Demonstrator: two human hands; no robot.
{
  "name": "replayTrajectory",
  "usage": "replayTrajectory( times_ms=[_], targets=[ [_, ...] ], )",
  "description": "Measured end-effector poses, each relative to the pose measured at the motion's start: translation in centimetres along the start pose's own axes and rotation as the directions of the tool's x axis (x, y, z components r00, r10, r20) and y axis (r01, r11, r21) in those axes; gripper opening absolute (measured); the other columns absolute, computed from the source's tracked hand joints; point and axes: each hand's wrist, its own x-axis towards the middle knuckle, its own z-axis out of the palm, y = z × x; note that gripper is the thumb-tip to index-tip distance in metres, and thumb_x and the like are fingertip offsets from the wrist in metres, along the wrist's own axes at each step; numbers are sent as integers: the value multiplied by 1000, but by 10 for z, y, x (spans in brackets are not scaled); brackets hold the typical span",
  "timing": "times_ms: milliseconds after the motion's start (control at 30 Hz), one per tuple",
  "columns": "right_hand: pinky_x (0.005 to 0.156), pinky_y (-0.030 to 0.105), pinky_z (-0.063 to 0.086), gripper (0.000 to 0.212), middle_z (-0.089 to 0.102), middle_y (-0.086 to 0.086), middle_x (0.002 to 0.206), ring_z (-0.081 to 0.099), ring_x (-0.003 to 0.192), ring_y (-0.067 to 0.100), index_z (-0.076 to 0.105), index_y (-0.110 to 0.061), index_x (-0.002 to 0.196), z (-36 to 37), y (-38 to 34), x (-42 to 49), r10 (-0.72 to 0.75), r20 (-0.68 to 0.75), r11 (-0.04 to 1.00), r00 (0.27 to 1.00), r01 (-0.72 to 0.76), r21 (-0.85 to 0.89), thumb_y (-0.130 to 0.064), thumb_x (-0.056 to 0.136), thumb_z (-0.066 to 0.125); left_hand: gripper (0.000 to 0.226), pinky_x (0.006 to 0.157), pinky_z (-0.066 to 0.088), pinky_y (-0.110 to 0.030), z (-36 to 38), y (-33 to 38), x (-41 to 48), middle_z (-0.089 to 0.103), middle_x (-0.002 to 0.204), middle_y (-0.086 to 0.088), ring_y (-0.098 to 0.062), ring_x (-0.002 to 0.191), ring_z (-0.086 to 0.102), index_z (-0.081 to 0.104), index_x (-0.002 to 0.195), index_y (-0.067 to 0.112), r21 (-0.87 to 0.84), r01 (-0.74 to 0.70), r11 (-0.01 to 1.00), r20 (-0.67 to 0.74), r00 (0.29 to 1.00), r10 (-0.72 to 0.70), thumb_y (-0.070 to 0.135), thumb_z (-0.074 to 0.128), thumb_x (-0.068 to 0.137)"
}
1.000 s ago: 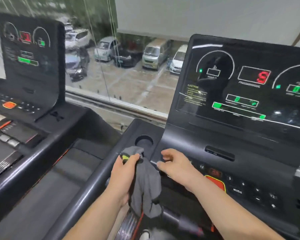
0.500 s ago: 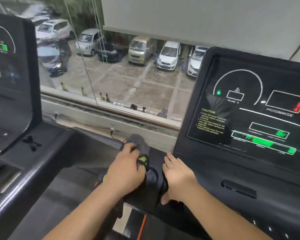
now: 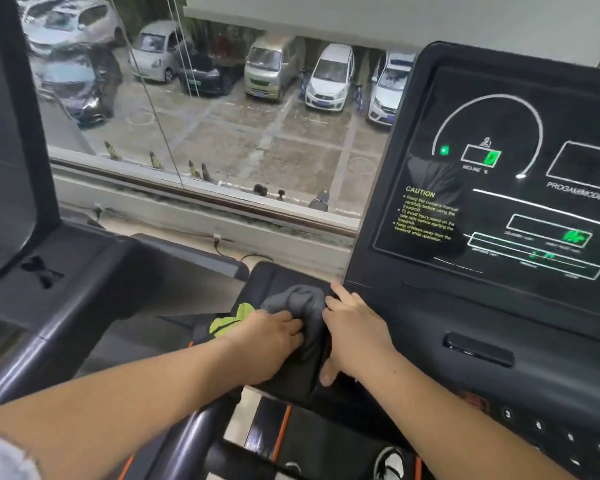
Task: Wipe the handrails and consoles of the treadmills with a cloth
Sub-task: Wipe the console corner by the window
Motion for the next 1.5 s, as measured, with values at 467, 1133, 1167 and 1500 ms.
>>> replayTrajectory(
  times_ms=[467,1133,1167,1500],
  targets=[
    [127,33,-8,111,33,-6,158,-18,156,12,48,-12,147,15,1,16,10,83,998,996,-4,-70,-53,55,95,28,85,48,-34,-13,32,33,71,113,-14,-34,110,65,70,110,5,-709,573,410,214,729,-650,21,49,100],
    [126,32,-6,99,40,-4,155,-10,157,13,61,-13,137,23,7,14,-16,-11,999,1000,15,-42,-52,52,96,39,77,39,-39,-18,37,21,49,137,-14,-33,117,58,47,140,9,-121,335,934,61,942,-330,23,42,104],
    [126,32,-7,102,39,-5,156,-11,157,13,58,-13,139,22,6,14,-13,3,999,1000,14,-49,-52,53,96,40,81,42,-39,-25,36,24,50,140,-16,-34,119,58,48,141,8,-265,431,862,121,902,-414,24,43,104],
    [125,27,4,63,36,-8,157,-6,157,10,60,-17,134,24,5,14,13,-54,1000,998,-13,-4,-27,77,85,41,107,46,-39,-27,39,26,60,138,-21,-37,127,57,58,136,0,-843,511,-165,502,642,-580,24,42,106]
  ],
)
